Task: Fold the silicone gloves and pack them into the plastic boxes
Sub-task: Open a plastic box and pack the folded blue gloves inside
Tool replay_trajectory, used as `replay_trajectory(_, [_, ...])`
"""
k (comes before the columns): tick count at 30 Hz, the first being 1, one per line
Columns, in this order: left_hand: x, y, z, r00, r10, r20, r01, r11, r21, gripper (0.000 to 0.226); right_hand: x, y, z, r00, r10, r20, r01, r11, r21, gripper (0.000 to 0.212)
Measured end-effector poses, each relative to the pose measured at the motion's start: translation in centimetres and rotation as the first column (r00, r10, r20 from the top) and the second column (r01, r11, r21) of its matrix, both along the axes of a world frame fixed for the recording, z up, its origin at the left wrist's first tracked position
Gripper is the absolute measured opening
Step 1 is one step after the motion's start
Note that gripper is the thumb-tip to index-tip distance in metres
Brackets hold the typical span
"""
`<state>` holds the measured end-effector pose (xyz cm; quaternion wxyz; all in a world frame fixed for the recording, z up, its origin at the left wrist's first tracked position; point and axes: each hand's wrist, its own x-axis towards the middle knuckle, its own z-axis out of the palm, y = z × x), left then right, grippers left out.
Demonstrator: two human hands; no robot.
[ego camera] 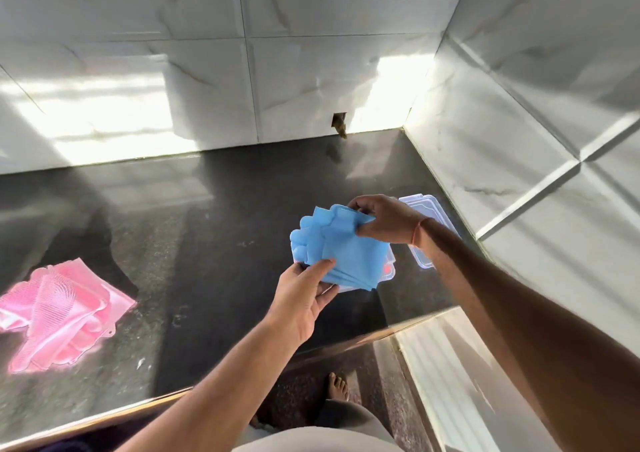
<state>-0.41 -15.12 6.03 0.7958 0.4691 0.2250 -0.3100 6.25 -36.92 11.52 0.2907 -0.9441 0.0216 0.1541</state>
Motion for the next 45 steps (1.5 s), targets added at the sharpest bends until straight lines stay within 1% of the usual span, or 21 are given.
replay_trajectory(6, [-0.2, -1.9, -0.8, 0.993, 0.072, -0.099, -0.073, 0.997, -0.003, 0.034, 2.3, 0.1, -1.6, 0.982, 0.191, -0.005, -0.189, 0.962, -0.196, 0.04])
replay_trajectory(10, [-0.5, -1.5, -1.0, 0.997, 0.007, -0.076, -0.005, 0.999, 0.032, 0.032, 3.0, 0.2, -2.6, 0.959, 0.283, 0.022, -0.265, 0.92, -0.288, 0.045])
replay_trajectory(13, [-0.9, -0.2, -1.2, 0.997, -0.06, -0.053, 0.064, 0.995, 0.082, 0.025, 3.1, 0.1, -3.2, 0.943, 0.332, 0.03, -0.309, 0.903, -0.299, 0.047])
replay_trajectory(16, [-1.0, 1.5, -0.9, 0.987, -0.159, -0.014, 0.157, 0.948, 0.276, 0.022, 2.9, -0.1, -3.7, 0.929, 0.367, 0.049, -0.338, 0.896, -0.288, 0.046])
replay_trajectory(17, [-1.0, 2.0, -0.7, 0.975, -0.223, 0.015, 0.198, 0.89, 0.411, 0.023, 2.8, -0.2, -3.9, 0.924, 0.377, 0.06, -0.346, 0.894, -0.283, 0.046])
replay_trajectory(18, [-1.0, 2.4, -0.6, 0.948, -0.313, 0.063, 0.22, 0.784, 0.58, 0.025, 2.6, -0.2, -4.1, 0.918, 0.39, 0.073, -0.356, 0.891, -0.281, 0.045])
replay_trajectory(19, [-1.0, 2.9, -0.7, 0.901, -0.416, 0.128, 0.184, 0.632, 0.753, 0.029, 2.5, -0.1, -4.2, 0.91, 0.406, 0.088, -0.368, 0.885, -0.284, 0.045])
replay_trajectory(20, [-1.0, 3.2, -0.8, 0.837, -0.511, 0.196, 0.081, 0.471, 0.878, 0.03, 2.3, -0.1, -4.4, 0.899, 0.425, 0.104, -0.38, 0.876, -0.296, 0.044])
replay_trajectory(21, [-0.9, 3.4, -1.0, 0.767, -0.582, 0.27, -0.059, 0.355, 0.933, 0.027, 2.2, 0.0, -4.6, 0.887, 0.446, 0.119, -0.392, 0.864, -0.317, 0.043])
replay_trajectory(22, [-0.8, 3.4, -1.1, 0.677, -0.647, 0.35, -0.191, 0.304, 0.933, 0.02, 2.1, 0.0, -4.7, 0.875, 0.466, 0.131, -0.401, 0.85, -0.342, 0.044])
replay_trajectory(24, [-0.1, 2.9, -1.3, 0.466, -0.764, 0.446, -0.351, 0.303, 0.886, 0.017, 1.9, 0.1, -5.0, 0.853, 0.5, 0.151, -0.416, 0.825, -0.384, 0.045])
replay_trajectory(27, [1.7, 1.3, -1.8, 0.207, -0.881, 0.425, -0.351, 0.338, 0.873, 0.035, 1.9, 0.2, -5.1, 0.833, 0.53, 0.156, -0.435, 0.804, -0.407, 0.047])
replay_trajectory(29, [2.7, -0.1, -1.9, 0.093, -0.92, 0.381, -0.319, 0.335, 0.887, 0.04, 1.8, 0.3, -4.9, 0.829, 0.531, 0.174, -0.428, 0.805, -0.411, 0.048])
replay_trajectory(30, [3.1, -0.6, -2.0, 0.07, -0.928, 0.365, -0.306, 0.329, 0.893, 0.042, 1.7, 0.3, -4.8, 0.828, 0.524, 0.201, -0.413, 0.812, -0.413, 0.049])
replay_trajectory(31, [3.6, -1.1, -2.1, 0.073, -0.935, 0.347, -0.293, 0.312, 0.904, 0.043, 1.5, 0.3, -4.6, 0.824, 0.512, 0.243, -0.388, 0.822, -0.416, 0.05])
replay_trajectory(34, [4.5, -1.7, -2.6, 0.151, -0.943, 0.296, -0.242, 0.255, 0.936, 0.043, 0.9, -0.1, -4.2, 0.813, 0.456, 0.362, -0.311, 0.866, -0.393, 0.051])
replay_trajectory(36, [4.8, -1.8, -3.0, 0.193, -0.942, 0.274, -0.226, 0.229, 0.947, 0.043, 0.1, -0.4, -4.1, 0.806, 0.459, 0.373, -0.316, 0.868, -0.384, 0.044])
replay_trajectory(38, [4.9, -1.9, -3.3, 0.225, -0.934, 0.277, -0.216, 0.229, 0.949, 0.045, -0.7, -0.5, -4.5, 0.817, 0.492, 0.302, -0.353, 0.84, -0.412, 0.041])
replay_trajectory(41, [5.1, -2.0, -3.5, 0.272, -0.925, 0.266, -0.157, 0.23, 0.961, 0.055, -1.4, -0.6, -5.2, 0.852, 0.496, 0.168, -0.396, 0.82, -0.413, 0.047])
replay_trajectory(43, [5.1, -2.1, -3.7, 0.268, -0.941, 0.207, -0.138, 0.175, 0.975, 0.059, -1.5, -0.6, -5.5, 0.862, 0.493, 0.116, -0.408, 0.811, -0.419, 0.048])
replay_trajectory(45, [4.9, -2.1, -4.1, 0.236, -0.965, 0.111, -0.131, 0.082, 0.988, 0.06, -1.5, -0.3, -5.7, 0.87, 0.489, 0.069, -0.416, 0.802, -0.429, 0.05])
